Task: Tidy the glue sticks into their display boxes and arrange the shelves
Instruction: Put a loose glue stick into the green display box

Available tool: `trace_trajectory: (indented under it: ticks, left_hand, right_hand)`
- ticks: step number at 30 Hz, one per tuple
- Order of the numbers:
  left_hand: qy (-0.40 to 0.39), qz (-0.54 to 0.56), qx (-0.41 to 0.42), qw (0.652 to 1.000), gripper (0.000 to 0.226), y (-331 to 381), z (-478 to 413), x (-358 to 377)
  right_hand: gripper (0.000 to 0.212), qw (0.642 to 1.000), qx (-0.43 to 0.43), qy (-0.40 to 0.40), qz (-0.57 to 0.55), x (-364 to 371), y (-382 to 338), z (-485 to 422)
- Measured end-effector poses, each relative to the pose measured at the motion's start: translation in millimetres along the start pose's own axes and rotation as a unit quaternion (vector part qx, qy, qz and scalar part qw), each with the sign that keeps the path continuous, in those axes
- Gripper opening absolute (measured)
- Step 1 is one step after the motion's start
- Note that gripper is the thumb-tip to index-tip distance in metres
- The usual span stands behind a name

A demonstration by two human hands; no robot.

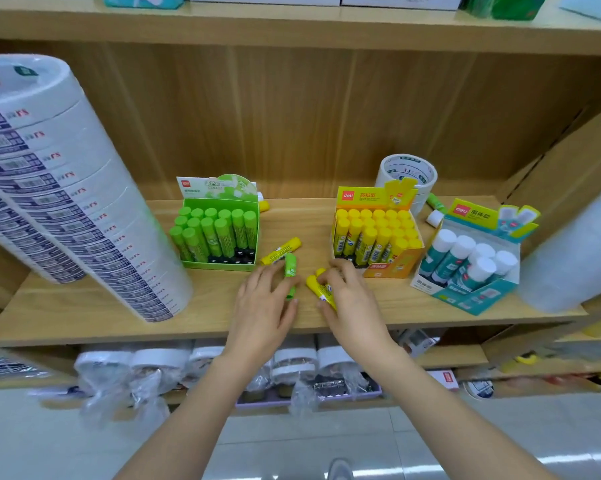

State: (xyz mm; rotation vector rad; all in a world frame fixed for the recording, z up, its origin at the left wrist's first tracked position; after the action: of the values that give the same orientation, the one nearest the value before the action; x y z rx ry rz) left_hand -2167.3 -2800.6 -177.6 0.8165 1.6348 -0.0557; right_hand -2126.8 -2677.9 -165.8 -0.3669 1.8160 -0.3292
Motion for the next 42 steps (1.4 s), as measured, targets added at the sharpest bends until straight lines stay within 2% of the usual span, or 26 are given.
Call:
trace_trajectory:
  ticks: [5,8,11,14,18,20,23,27,29,34,38,42]
  left_hand:
    - [0.048,0.011,-0.037,0.998,0.033,2,0,-11]
    - [-0.004,0.068,-0.118,0.991,0.023,8,-2,-7]
    - [-0.043,0.141,-0.19,0.971,0.03,8,-7,1]
    - [-0.091,0.286,-0.238,0.924,0.038,7,-12,17]
    - [-0.101,0.486,-0.303,0.814,0.021,11,-8,31]
    - [-0.101,0.519,-0.316,0.788,0.017,14,-7,33]
    - [-0.076,0.533,-0.303,0.787,0.01,18,-10,28]
    - [-0.016,0.52,-0.251,0.816,0.003,26,-25,7]
    - [-0.017,0.513,-0.226,0.828,0.005,34,-34,1]
    - [-0.01,0.488,-0.182,0.854,0.012,45,-55,-5]
    - [-0.028,0.484,-0.145,0.862,0.017,45,-69,-2]
    - [-0.023,0.504,-0.131,0.853,0.022,46,-82,1]
  right_hand:
    - [0.023,0.998,0.032,-0.005,-0.048,-4,3,1]
    - [0.01,0.989,0.043,0.049,-0.131,-12,11,5]
    - [0.002,0.967,0.058,0.116,-0.222,-22,23,15]
    - [0.004,0.951,0.068,0.146,-0.262,-25,31,20]
    - [0.005,0.936,0.053,0.145,-0.317,-24,32,21]
    - [0.009,0.927,0.051,0.129,-0.348,-22,33,21]
    - [0.018,0.917,0.056,0.121,-0.376,-27,38,22]
    - [0.046,0.926,0.058,0.071,-0.366,-47,44,18]
    - [0.047,0.929,0.05,0.065,-0.36,-65,48,9]
    - [0.05,0.919,0.017,0.127,-0.373,-106,53,-13]
    - [0.035,0.906,0.021,0.211,-0.366,-114,52,-6]
    - [0.034,0.924,0.053,0.291,-0.242,-127,64,0]
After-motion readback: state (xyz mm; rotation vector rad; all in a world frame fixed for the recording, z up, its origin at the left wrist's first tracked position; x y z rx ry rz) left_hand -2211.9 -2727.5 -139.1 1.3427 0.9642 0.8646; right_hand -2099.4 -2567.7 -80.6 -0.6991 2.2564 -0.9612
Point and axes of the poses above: each hand's wrist, its own z-axis away from the middle knuckle, its own x-axis out of the palm, y = z × x, the point moved 10 cm from there along -z, towards the middle knuckle, and after that the axes turned 7 degrees about -x, right-handed, at the moved point
